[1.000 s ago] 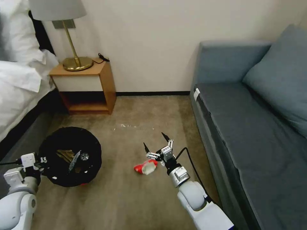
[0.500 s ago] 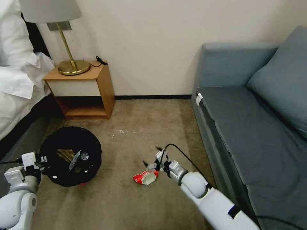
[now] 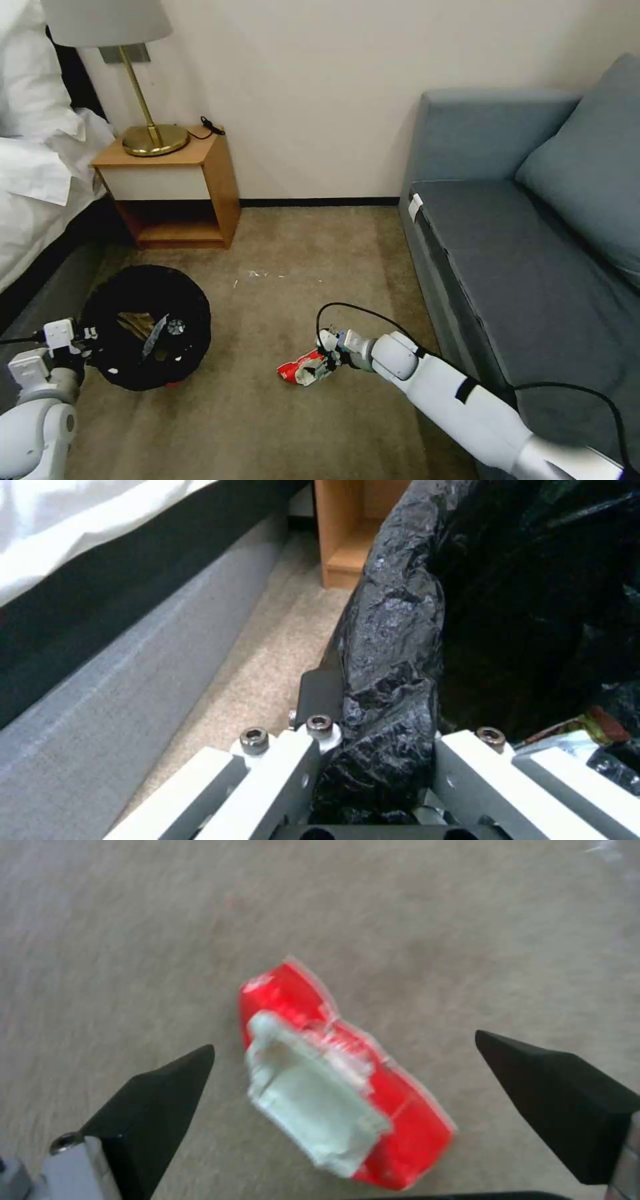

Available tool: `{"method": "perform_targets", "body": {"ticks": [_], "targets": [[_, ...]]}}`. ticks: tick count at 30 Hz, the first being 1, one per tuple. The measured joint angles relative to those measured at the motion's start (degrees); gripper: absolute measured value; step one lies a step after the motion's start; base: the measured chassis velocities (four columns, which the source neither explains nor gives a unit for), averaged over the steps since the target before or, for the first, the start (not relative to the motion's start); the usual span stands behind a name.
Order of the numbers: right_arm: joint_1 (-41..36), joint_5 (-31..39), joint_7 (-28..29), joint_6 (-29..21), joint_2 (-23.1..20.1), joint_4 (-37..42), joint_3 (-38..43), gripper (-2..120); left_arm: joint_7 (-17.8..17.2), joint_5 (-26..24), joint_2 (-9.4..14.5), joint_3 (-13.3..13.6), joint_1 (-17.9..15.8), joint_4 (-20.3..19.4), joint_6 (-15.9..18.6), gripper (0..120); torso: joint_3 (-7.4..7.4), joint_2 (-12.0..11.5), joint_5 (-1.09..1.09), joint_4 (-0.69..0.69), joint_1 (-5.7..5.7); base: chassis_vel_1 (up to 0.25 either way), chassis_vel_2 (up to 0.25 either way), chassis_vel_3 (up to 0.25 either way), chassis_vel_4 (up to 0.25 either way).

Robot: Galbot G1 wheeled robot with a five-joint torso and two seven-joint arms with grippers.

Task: Pick up the trash bin, then pick up the garbage on the floor and place it into the trash bin.

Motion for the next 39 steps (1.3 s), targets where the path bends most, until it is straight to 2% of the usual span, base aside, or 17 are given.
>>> {"method": "perform_targets", "body": {"ticks": [8,9,10,11,12,16,19,20,21,24,26,29,30,32,38,39], "targets": [[0.5,-2.7,-1.4,1.8,3.4,-4.6,0.1,99,0.0,0.1,-0.2,-0.2,-0.1,0.8,-0.6,4,0.0,0.0,-0.01,-0.01,0.0,0.0,0.0,0.0,0.0],[0.4,-4.4,-1.6,2.3,4.9,-6.0,0.7,92,0.0,0.4,-0.3,0.0,-0.2,0.9,-0.6,4,0.0,0.0,-0.01,0.0,0.0,0.0,0.0,0.0,0.0],[-0.1,-9.3,-2.3,4.1,7.7,-10.0,2.8,78,0.0,0.8,-0.8,0.6,-0.3,0.4,-0.6,4,0.0,0.0,-0.01,0.0,0.0,0.0,0.0,0.0,0.0],[-0.1,-10.4,-2.4,4.7,8.2,-11.1,3.2,73,0.0,0.9,-0.9,0.7,-0.3,0.0,-0.6,4,0.0,0.0,-0.01,0.0,0.0,0.0,0.0,0.0,0.0],[-0.1,-10.4,-2.4,4.7,8.2,-11.1,3.2,73,0.0,0.9,-0.9,0.7,-0.3,0.0,-0.6,4,0.0,0.0,-0.01,0.0,0.0,0.0,0.0,0.0,0.0],[-0.1,-13.1,-2.5,6.5,9.2,-13.9,4.3,56,0.0,0.9,-1.1,0.6,-0.2,-0.8,-0.6,4,0.0,0.0,0.0,-0.01,0.0,0.0,0.0,0.0,0.0],[-0.2,-13.7,-2.5,7.0,9.4,-14.3,4.6,51,0.0,0.9,-1.2,0.5,-0.1,-0.9,-0.6,4,0.0,0.0,-0.01,0.0,0.0,0.0,0.0,0.0,0.0],[-0.2,-14.8,-2.2,8.0,9.7,-15.1,5.0,42,0.0,0.9,-1.4,0.5,0.1,-1.2,-0.6,4,0.0,0.0,0.0,0.0,0.0,0.0,0.0,0.0,0.0],[-0.2,-14.8,-2.2,8.0,9.7,-15.1,5.0,42,0.0,0.9,-1.4,0.5,0.1,-1.2,-0.6,4,0.0,0.0,0.0,0.0,0.0,0.0,0.0,0.0,0.0],[-0.7,-15.8,-0.3,8.8,10.3,-16.1,5.9,25,0.0,1.1,-1.8,0.7,0.4,-1.6,-0.6,4,0.0,0.0,0.0,-0.01,0.0,0.0,0.0,0.0,0.0],[-0.7,-15.8,-0.2,8.9,10.3,-16.2,6.0,23,0.0,1.1,-1.8,0.7,0.4,-1.6,-0.6,4,0.0,0.0,0.0,0.0,0.0,0.0,0.0,0.0,0.0],[-0.7,-15.7,0.5,9.3,10.4,-16.7,6.4,7,0.0,1.2,-1.7,0.9,0.4,-1.4,-0.6,4,0.0,0.0,0.01,-0.01,-0.01,0.0,0.0,0.0,0.0],[-0.7,-15.7,0.5,9.3,10.4,-16.7,6.4,7,0.0,1.2,-1.7,0.9,0.4,-1.4,-0.6,4,0.0,0.0,0.01,-0.01,-0.01,0.0,0.0,0.0,0.0],[-0.7,-15.5,0.8,9.5,10.4,-16.8,6.6,0,0.0,1.3,-1.7,1.1,0.4,-1.3,-0.6,4,0.0,0.0,0.0,0.0,0.0,0.0,0.0,0.0,0.0],[-0.9,-12.4,3.5,10.5,10.0,-15.3,7.8,0,0.0,1.5,-1.8,1.7,0.3,-1.2,-0.6,4,0.0,0.0,0.0,-0.01,0.0,0.0,0.0,0.0,0.0],[-1.0,-9.4,5.7,10.8,9.8,-13.4,8.7,0,0.0,1.7,-1.8,2.1,0.3,-1.0,-0.7,4,0.0,0.0,0.0,-0.01,-0.01,0.0,0.0,0.0,0.0]]}}
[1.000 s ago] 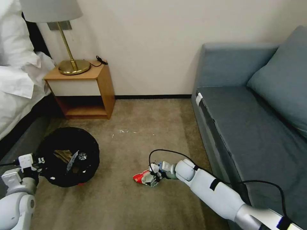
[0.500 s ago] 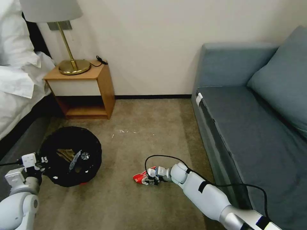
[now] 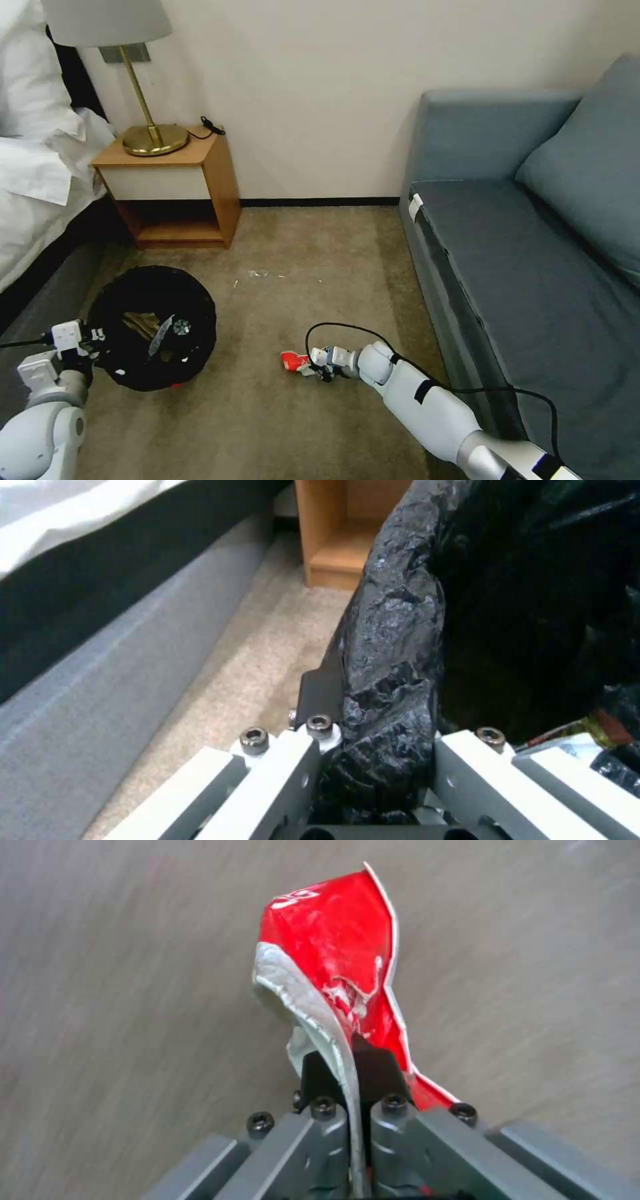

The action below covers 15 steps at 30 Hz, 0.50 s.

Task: Pick up the trash bin, then pick up the garbage on the floor and place it into the trash bin.

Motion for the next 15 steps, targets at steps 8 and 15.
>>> {"method": "perform_targets", "body": {"ticks": [8,15], "targets": [[-0.5,19.7,11.5,-1.9,-2.8,17.3,1.8,0,0.0,1.3,-0.6,2.6,0.4,0.3,-0.8,4,0.0,0.0,-0.01,0.0,0.0,0.0,0.0,0.0,0.0],[-0.4,34.4,14.8,2.4,-2.8,25.9,-1.1,0,0.0,1.9,-1.2,4.5,0.7,-0.7,-1.0,4,0.0,0.0,-0.01,0.0,0.0,0.0,0.0,0.0,0.0]]}}
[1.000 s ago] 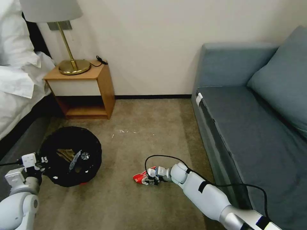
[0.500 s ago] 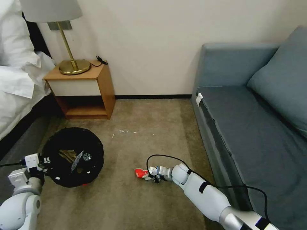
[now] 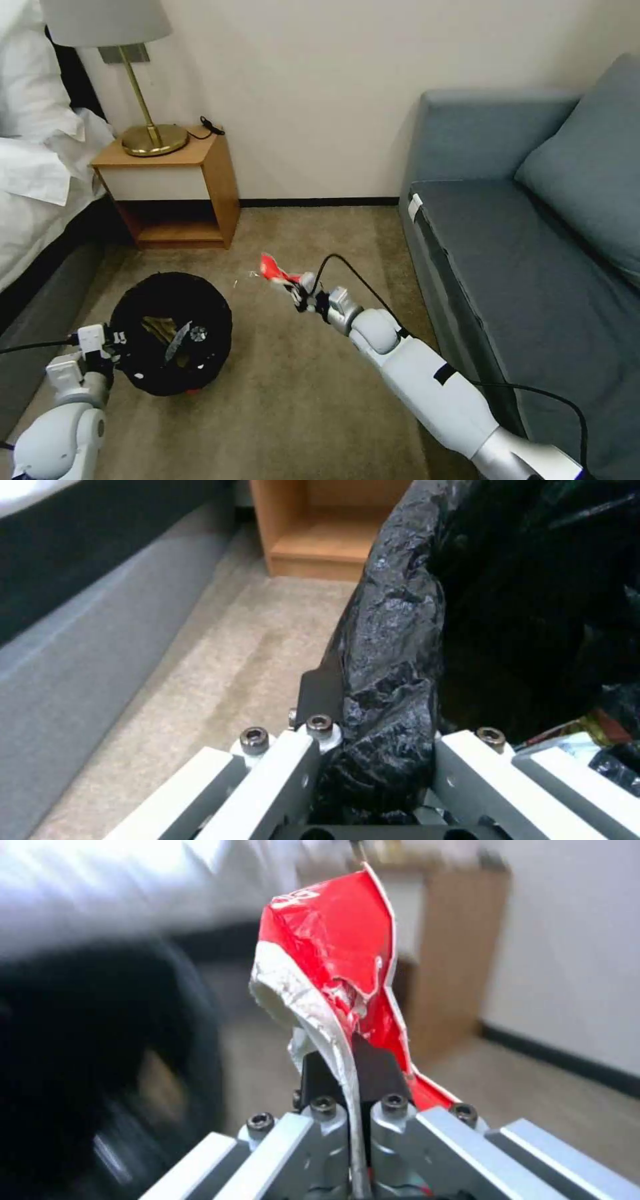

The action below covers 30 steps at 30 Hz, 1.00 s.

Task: Pick up the trash bin, then pick up the garbage on the floor and place it into the trash bin.

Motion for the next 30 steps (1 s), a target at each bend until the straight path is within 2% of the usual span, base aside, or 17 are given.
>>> {"method": "perform_targets", "body": {"ticks": [2,4,5,6,7,11,21,23,24,25,26,27,30], "targets": [[0.1,4.6,-0.5,2.8,1.0,1.4,-2.0,0,0.0,0.1,-0.4,0.6,0.2,-0.5,0.0,4,0.0,0.0,0.0,0.0,0.0,0.0,0.0,0.0,0.0],[0.1,5.3,-0.7,3.2,1.2,1.5,-2.4,0,0.0,0.1,-0.5,0.7,0.2,-0.7,0.0,4,0.0,0.0,0.0,0.0,0.0,0.0,0.0,0.0,0.0],[0.1,7.5,-2.3,5.6,2.8,1.9,-5.1,0,0.0,0.2,-0.7,1.1,0.5,-1.3,0.0,4,0.0,0.0,0.0,0.01,0.0,0.0,0.0,0.0,0.0],[0.1,7.5,-2.3,5.6,2.8,1.9,-5.1,0,0.0,0.2,-0.7,1.1,0.5,-1.3,0.0,4,0.0,0.0,0.0,0.01,0.0,0.0,0.0,0.0,0.0],[0.5,8.4,-2.8,8.4,4.3,0.7,-8.7,0,0.0,0.3,-0.8,1.4,0.9,-2.1,0.0,4,0.0,0.0,0.0,0.01,0.0,0.0,0.0,0.0,0.0],[1.6,7.8,-2.7,10.8,6.1,-2.3,-13.4,0,0.0,0.3,-1.2,1.9,1.6,-3.7,0.1,4,0.0,0.0,0.0,0.02,0.0,0.0,0.0,0.0,0.0],[1.5,6.2,-0.6,9.3,6.3,-3.8,-16.6,1,0.1,1.2,-2.3,3.0,3.0,-6.3,0.2,4,0.0,0.0,0.01,0.01,0.0,0.0,0.0,0.0,0.0],[1.0,6.9,-0.1,6.8,5.7,-2.6,-16.7,10,0.1,1.2,-2.3,3.0,3.2,-6.6,0.2,4,0.0,0.0,0.01,0.01,0.0,0.0,0.0,0.0,0.0],[1.0,6.9,-0.1,6.8,5.7,-2.6,-16.7,10,0.1,1.2,-2.3,3.0,3.2,-6.6,0.2,4,0.0,0.0,0.01,0.01,0.0,0.0,0.0,0.0,0.0],[0.7,7.8,0.2,4.9,5.2,-1.5,-16.7,17,0.1,1.2,-2.3,3.0,3.3,-6.7,0.2,4,0.0,0.0,0.01,0.0,0.0,0.0,0.0,0.0,0.0],[0.7,7.9,0.2,4.7,5.1,-1.4,-16.7,17,0.1,1.2,-2.2,2.9,3.3,-6.7,0.2,4,0.0,0.0,0.01,0.0,0.0,0.0,0.0,0.0,0.0],[0.5,8.6,0.5,3.3,4.7,-0.4,-16.7,25,0.1,1.2,-2.2,2.9,3.3,-6.8,0.2,4,0.0,0.0,0.01,0.0,0.0,0.0,0.0,0.0,0.0],[0.5,9.0,0.5,2.7,4.6,0.2,-16.7,32,0.1,1.2,-2.2,2.9,3.3,-6.8,0.2,4,0.0,0.0,0.01,0.0,0.0,0.0,0.0,0.0,0.0]]}}
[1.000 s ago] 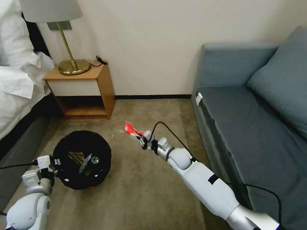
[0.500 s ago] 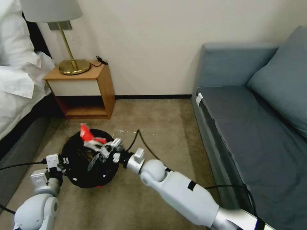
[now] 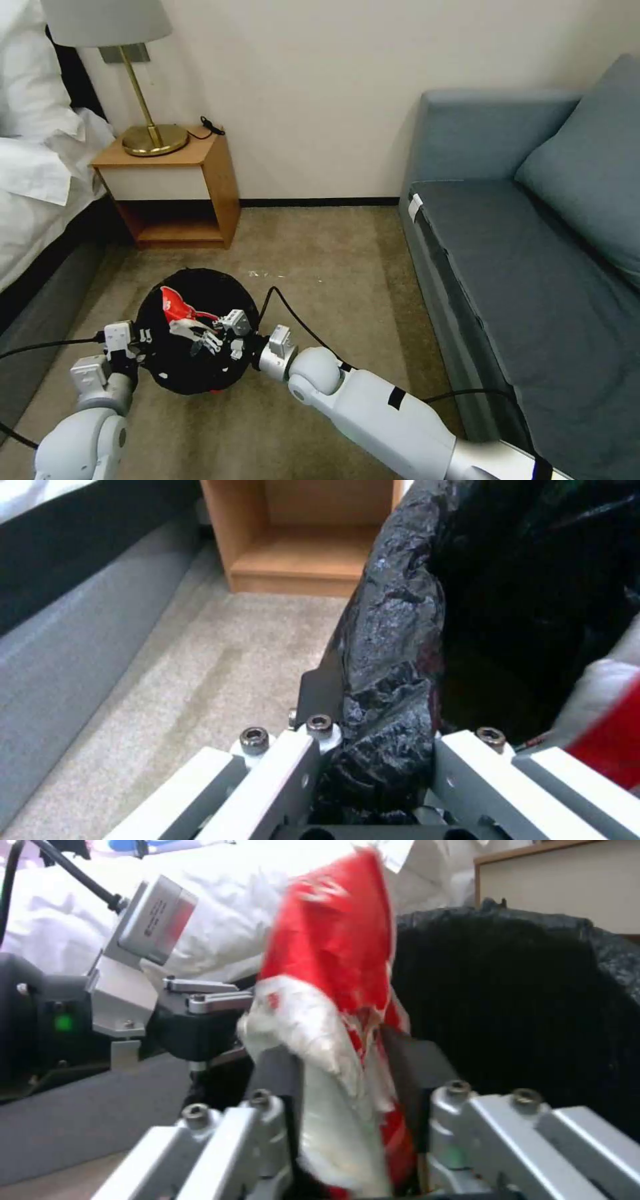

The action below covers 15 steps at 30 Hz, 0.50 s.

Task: Pick up the trash bin, then pick up the garbage on the floor and place it into the trash bin.

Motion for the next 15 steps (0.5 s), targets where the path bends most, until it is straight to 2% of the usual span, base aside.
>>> {"method": "perform_targets", "body": {"ticks": [2,6,10,11,15], "targets": [[0.0,0.5,0.0,-0.6,-0.1,0.6,0.1,44,0.0,0.0,0.0,0.0,0.1,0.0,0.0,4,0.0,0.0,0.0,0.0,0.0,0.0,0.0,0.0,0.0],[0.0,1.3,-0.1,-0.8,0.0,0.9,0.2,52,0.0,0.0,0.0,0.0,0.1,0.0,0.0,4,0.0,0.0,0.0,0.0,0.0,0.0,0.0,0.0,0.0],[0.0,2.0,-0.6,-0.9,0.2,1.5,1.1,72,0.0,0.0,0.3,-0.1,0.0,0.0,0.0,4,0.0,0.0,0.0,0.0,0.0,0.0,0.0,0.0,0.0],[0.0,2.0,-0.6,-0.9,0.2,1.5,1.1,72,0.0,0.0,0.3,-0.1,0.0,0.0,0.0,4,0.0,0.0,0.0,0.0,0.0,0.0,0.0,0.0,0.0],[-0.9,1.3,0.0,0.6,0.4,4.5,6.8,88,0.0,-0.7,0.8,-0.5,-0.2,0.7,0.1,4,0.0,0.0,0.0,0.01,0.0,0.0,0.0,0.0,0.0]]}}
